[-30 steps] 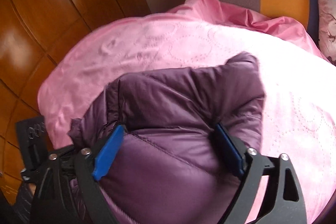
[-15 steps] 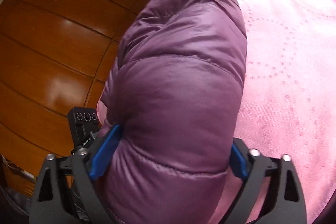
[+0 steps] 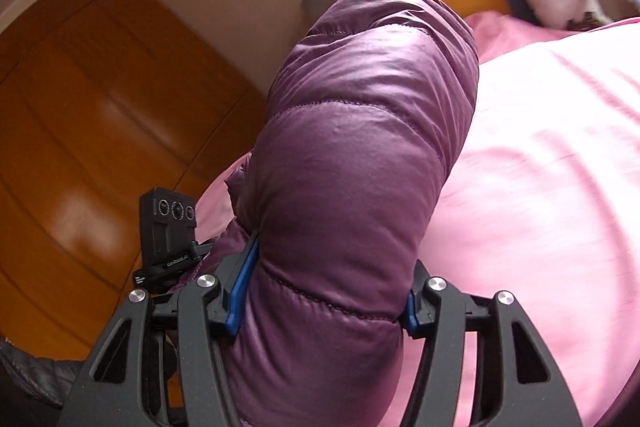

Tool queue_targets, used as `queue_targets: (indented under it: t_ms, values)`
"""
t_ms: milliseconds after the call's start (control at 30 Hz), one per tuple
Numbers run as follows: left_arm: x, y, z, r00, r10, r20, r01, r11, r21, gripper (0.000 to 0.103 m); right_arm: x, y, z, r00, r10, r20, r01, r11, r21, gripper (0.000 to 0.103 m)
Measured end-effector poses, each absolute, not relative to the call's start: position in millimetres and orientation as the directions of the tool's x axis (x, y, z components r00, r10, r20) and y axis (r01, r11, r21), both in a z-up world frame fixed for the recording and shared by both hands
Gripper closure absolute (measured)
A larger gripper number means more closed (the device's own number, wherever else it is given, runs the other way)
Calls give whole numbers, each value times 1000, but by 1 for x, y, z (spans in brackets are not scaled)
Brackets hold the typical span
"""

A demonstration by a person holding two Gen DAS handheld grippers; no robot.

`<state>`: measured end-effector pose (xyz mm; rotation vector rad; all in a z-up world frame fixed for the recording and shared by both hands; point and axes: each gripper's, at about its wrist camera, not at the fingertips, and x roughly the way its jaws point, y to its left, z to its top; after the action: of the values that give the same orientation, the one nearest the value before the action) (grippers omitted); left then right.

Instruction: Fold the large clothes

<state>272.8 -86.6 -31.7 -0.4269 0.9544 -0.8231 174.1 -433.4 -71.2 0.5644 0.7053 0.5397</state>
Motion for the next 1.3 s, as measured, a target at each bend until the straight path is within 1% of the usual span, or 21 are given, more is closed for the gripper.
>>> queue_targets:
  t_ms: [67,133,200,233,300,333,367,400,433,500,567,633,767,833,867,933,967,1033,1133,1233,1300]
  values:
    - [289,-128,-31,280,-765,-581,453,638,-622,55,176,-465,-80,679,568,-465,-194,750,633,47]
    - [301,-173,-30,258,-726,-638,493,667,-559,55,176,-491,-93,701,501,-507,-118,783,611,47]
    - [309,-214,-36,245,-648,-721,539,709,-455,54,178,-508,-116,685,462,-563,-44,798,601,46]
    - [309,-228,-43,249,-601,-759,559,729,-394,53,178,-513,-129,672,459,-581,-16,793,608,43]
    - [308,-244,-54,276,-537,-797,581,754,-307,48,174,-518,-142,675,448,-587,7,791,612,38]
    - [305,-242,-58,276,-534,-800,578,757,-305,47,170,-517,-143,683,435,-587,13,797,604,32]
    - [304,-240,-60,273,-537,-798,573,757,-313,45,168,-516,-142,689,419,-591,19,805,593,22]
    - [301,-235,-64,279,-539,-795,566,761,-317,45,165,-513,-140,697,385,-605,36,824,565,16]
    - [300,-230,-64,286,-536,-794,561,766,-315,44,164,-518,-136,702,362,-614,45,837,545,14]
    - [298,-226,-60,307,-525,-794,541,783,-309,44,156,-513,-122,723,281,-631,74,877,476,14]
    - [293,-221,-46,367,-501,-784,507,814,-283,30,152,-512,-103,751,173,-638,105,922,373,14]
    - [285,-206,-31,394,-543,-742,477,810,-340,29,143,-493,-89,775,100,-624,114,949,294,14]
    - [268,-187,-11,408,-587,-700,442,797,-411,28,119,-464,-79,802,6,-598,131,974,185,15]
    - [254,-180,-2,417,-612,-672,446,782,-435,28,116,-442,-77,802,-11,-597,121,982,144,15]
    - [247,-177,5,421,-632,-651,454,768,-452,24,115,-433,-77,802,-11,-597,111,985,132,14]
    - [235,-180,13,419,-656,-628,476,747,-464,20,113,-415,-76,803,-9,-596,93,990,110,14]
    - [233,-183,14,419,-653,-631,486,748,-451,20,112,-407,-79,800,-4,-600,82,991,104,14]
    - [227,-196,9,429,-594,-680,502,783,-367,20,111,-393,-83,795,-10,-606,84,992,94,12]
    - [226,-208,-23,387,-528,-756,502,809,-307,28,107,-387,-98,779,-16,-626,87,993,84,11]
    - [229,-204,-52,368,-522,-769,460,821,-337,28,112,-383,-117,771,-34,-636,76,996,38,11]
    - [229,-198,-67,377,-524,-764,442,826,-349,24,120,-379,-128,769,-50,-638,72,997,9,11]
